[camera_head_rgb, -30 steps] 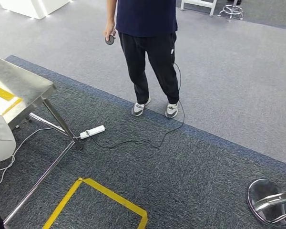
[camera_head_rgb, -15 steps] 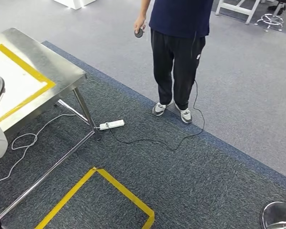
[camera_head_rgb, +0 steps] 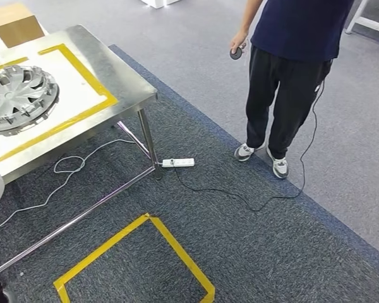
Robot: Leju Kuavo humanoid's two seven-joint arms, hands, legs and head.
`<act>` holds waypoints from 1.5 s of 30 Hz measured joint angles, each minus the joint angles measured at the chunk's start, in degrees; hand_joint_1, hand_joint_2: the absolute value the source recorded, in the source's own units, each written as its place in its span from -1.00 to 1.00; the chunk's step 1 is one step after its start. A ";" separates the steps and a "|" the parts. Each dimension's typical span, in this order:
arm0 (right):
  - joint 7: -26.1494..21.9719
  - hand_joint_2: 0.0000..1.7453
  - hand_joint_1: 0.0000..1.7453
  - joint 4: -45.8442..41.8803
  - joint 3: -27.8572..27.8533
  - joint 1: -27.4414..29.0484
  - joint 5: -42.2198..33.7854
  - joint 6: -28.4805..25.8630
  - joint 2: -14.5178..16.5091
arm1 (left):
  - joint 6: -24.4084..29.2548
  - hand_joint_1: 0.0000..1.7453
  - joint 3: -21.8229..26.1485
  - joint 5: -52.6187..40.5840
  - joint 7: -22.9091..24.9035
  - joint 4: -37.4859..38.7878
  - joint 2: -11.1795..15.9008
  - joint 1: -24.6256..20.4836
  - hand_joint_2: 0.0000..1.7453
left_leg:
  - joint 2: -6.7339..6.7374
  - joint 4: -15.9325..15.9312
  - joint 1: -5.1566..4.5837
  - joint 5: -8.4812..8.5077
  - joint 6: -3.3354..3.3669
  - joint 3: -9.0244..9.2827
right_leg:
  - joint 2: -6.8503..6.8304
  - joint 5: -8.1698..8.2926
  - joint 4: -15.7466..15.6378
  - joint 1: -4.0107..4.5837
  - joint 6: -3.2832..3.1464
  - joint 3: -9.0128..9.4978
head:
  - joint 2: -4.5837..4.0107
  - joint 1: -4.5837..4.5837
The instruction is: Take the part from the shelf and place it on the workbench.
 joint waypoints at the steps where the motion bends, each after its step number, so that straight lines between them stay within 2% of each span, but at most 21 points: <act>1: 0.03 1.00 -1.00 0.00 0.00 -0.08 -0.06 0.10 0.05 | 0.10 1.00 -0.02 -0.26 0.14 0.01 0.17 -0.15 1.00 | 0.80 0.42 -0.04 -0.30 -0.29 -0.31 | -0.61 0.23 -0.15 -0.03 -0.41 0.12 | 0.00 -0.11; 4: -0.08 1.00 -1.00 0.01 0.00 -0.03 0.13 0.47 0.19 | 0.31 1.00 -0.17 -0.75 0.33 0.04 0.71 -1.13 1.00 | 5.96 7.90 -0.32 -4.79 -0.96 -3.94 | -2.86 0.57 -0.54 -0.09 -1.21 0.04 | 0.00 -0.64; 7: -0.16 1.00 -1.00 0.02 0.00 0.26 0.19 0.57 0.22 | 0.38 1.00 -0.30 -0.84 0.38 0.19 1.08 -1.55 1.00 | 7.48 16.31 -0.19 -7.58 -1.42 -7.83 | -5.49 0.43 -0.53 -0.01 -1.35 -0.05 | 0.00 -0.74; 9: -0.22 1.00 -1.00 0.02 0.00 0.23 0.21 0.58 0.28 | 0.38 1.00 -0.32 -0.86 0.38 0.25 1.25 -1.57 1.00 | 8.25 11.90 -0.17 -4.56 -1.40 -5.35 | -7.07 0.28 -0.53 -0.01 -1.19 0.10 | 0.00 -0.74; 11: -0.33 1.00 -1.00 0.02 0.00 0.12 0.21 0.63 0.34 | 0.38 1.00 -0.35 -0.89 0.38 0.25 1.40 -1.74 1.00 | 10.86 3.93 -0.38 -1.54 -1.09 -1.01 | -8.39 -0.05 -0.40 0.25 -0.75 0.31 | 0.00 -0.80; 13: -0.60 1.00 -1.00 0.02 0.00 0.05 0.18 0.71 0.37 | 0.42 1.00 -0.38 -0.91 0.46 0.26 1.57 -1.95 1.00 | 12.13 0.17 -0.67 -0.89 -0.38 0.82 | -9.57 -0.43 -0.34 0.63 -0.19 0.40 | 0.00 -0.75; 15: -0.79 1.00 -1.00 0.02 0.00 -0.08 0.01 0.75 0.39 | 0.61 1.00 -0.39 -0.93 0.74 0.27 1.75 -2.01 1.00 | 10.70 -0.07 -0.72 -0.89 0.47 0.72 | -10.61 -0.70 -0.47 0.66 0.35 0.79 | 0.00 -0.69; 17: -0.79 1.00 -1.00 0.02 0.00 -0.27 -0.26 0.77 0.49 | 0.79 1.00 -0.37 -0.97 1.07 0.27 1.96 -2.08 1.00 | 9.34 -0.18 -0.47 -0.69 1.14 0.70 | -8.67 -1.92 1.00 0.41 1.04 0.50 | 0.00 -0.56; 19: -0.73 1.00 -1.00 0.03 0.00 -0.26 -0.44 0.87 0.66 | 0.90 1.00 -0.36 -0.99 1.30 0.27 2.09 -2.29 1.00 | 8.10 -0.22 -0.22 -0.54 1.62 0.63 | -5.09 -5.35 7.27 0.22 1.55 -2.40 | 0.00 -0.37; 22: -0.60 1.00 -1.00 0.11 0.00 0.08 -0.64 1.15 0.94 | 1.13 1.00 -0.36 -0.99 1.64 0.35 2.31 -2.38 1.00 | 5.80 -0.20 -0.22 -0.48 1.83 0.53 | -3.64 -8.54 16.97 0.16 1.61 -7.43 | 0.00 -0.35; 24: -0.67 1.00 -1.00 0.16 0.00 0.13 -0.76 1.35 1.15 | 1.29 1.00 -0.37 -0.99 1.90 0.39 2.51 -2.40 1.00 | 4.05 -0.18 -0.20 -0.42 1.75 0.64 | -3.16 -5.30 13.43 0.10 1.34 -6.22 | 0.00 -0.35; 26: -0.94 1.00 -1.00 0.19 0.00 0.08 -0.82 1.54 1.30 | 1.37 1.00 -0.40 -1.00 2.05 0.42 2.62 -2.54 1.00 | 2.41 -0.09 -0.18 -0.35 1.43 0.62 | -0.17 -1.26 4.96 -0.25 1.06 -2.58 | 0.00 -0.37; 29: -1.41 1.00 -1.00 0.23 -0.01 -0.02 -1.13 1.61 1.50 | 1.48 1.00 -0.65 -1.13 2.25 0.52 2.91 -3.01 1.00 | 0.28 -0.03 0.09 -0.01 0.32 -0.06 | 2.47 -0.23 0.01 -0.37 0.80 -0.31 | 0.00 -0.43; 31: -1.42 1.00 -1.00 0.25 -0.02 -0.14 -1.32 1.56 1.61 | 1.67 1.00 -0.93 -1.28 2.38 0.63 3.26 -3.19 1.00 | -0.14 0.01 0.39 0.20 -0.50 -0.54 | 0.89 0.05 -0.09 -0.22 0.14 -0.09 | 0.00 -0.43; 33: -1.24 1.00 -1.00 0.26 -0.04 -0.24 -1.43 1.54 1.69 | 1.84 1.00 -1.30 -1.47 2.46 0.73 3.65 -3.62 1.00 | 3.06 2.56 0.18 -1.50 -1.04 -1.90 | -0.78 0.36 -0.41 -0.30 -0.61 0.01 | 0.00 -0.72; 35: -0.88 1.00 -1.00 0.26 -0.09 -0.12 -1.51 1.60 1.72 | 1.89 1.00 -1.69 -1.62 2.55 0.81 4.01 -4.12 1.00 | 6.68 9.65 0.00 -5.39 -1.44 -5.24 | -2.56 0.33 -0.50 -0.19 -1.01 0.01 | 0.00 -0.98; 38: -0.46 1.00 -1.00 0.26 -0.17 0.14 -1.59 1.69 1.75 | 1.92 1.00 -2.10 -1.68 2.72 0.98 4.41 -4.25 1.00 | 7.56 16.20 0.11 -7.12 -1.78 -8.18 | -5.33 0.14 -0.48 -0.10 -1.09 0.02 | 0.00 -0.99; 40: -0.43 1.00 -1.00 0.26 -0.18 0.04 -1.64 1.77 1.88 | 1.93 1.00 -2.28 -1.74 2.78 1.03 4.60 -4.28 1.00 | 8.60 10.72 0.10 -3.74 -1.71 -5.09 | -6.87 -0.07 -0.47 -0.09 -0.87 0.27 | 0.00 -0.98; 42: -0.48 1.00 -1.00 0.26 -0.19 -0.08 -1.69 1.85 2.02 | 1.94 1.00 -2.56 -1.85 2.82 1.04 4.80 -4.46 1.00 | 11.66 3.35 -0.18 -1.11 -1.30 -1.06 | -8.15 -0.52 -0.33 0.32 -0.36 0.56 | 0.00 -1.03; 44: -0.63 1.00 -1.00 0.26 -0.20 -0.14 -1.78 1.91 2.08 | 1.95 1.00 -2.84 -1.92 3.04 1.05 5.02 -4.66 1.00 | 13.02 0.40 -0.48 -0.81 -0.52 0.40 | -9.36 -1.00 -0.29 0.78 0.19 0.84 | 0.00 -0.90; 45: -0.77 1.00 -1.00 0.26 -0.20 -0.20 -1.85 1.93 2.10 | 1.94 1.00 -2.93 -1.93 3.19 1.07 5.13 -4.72 1.00 | 12.23 0.30 -0.51 -0.86 -0.02 0.35 | -10.00 -1.17 -0.38 0.81 0.43 1.00 | 0.00 -0.81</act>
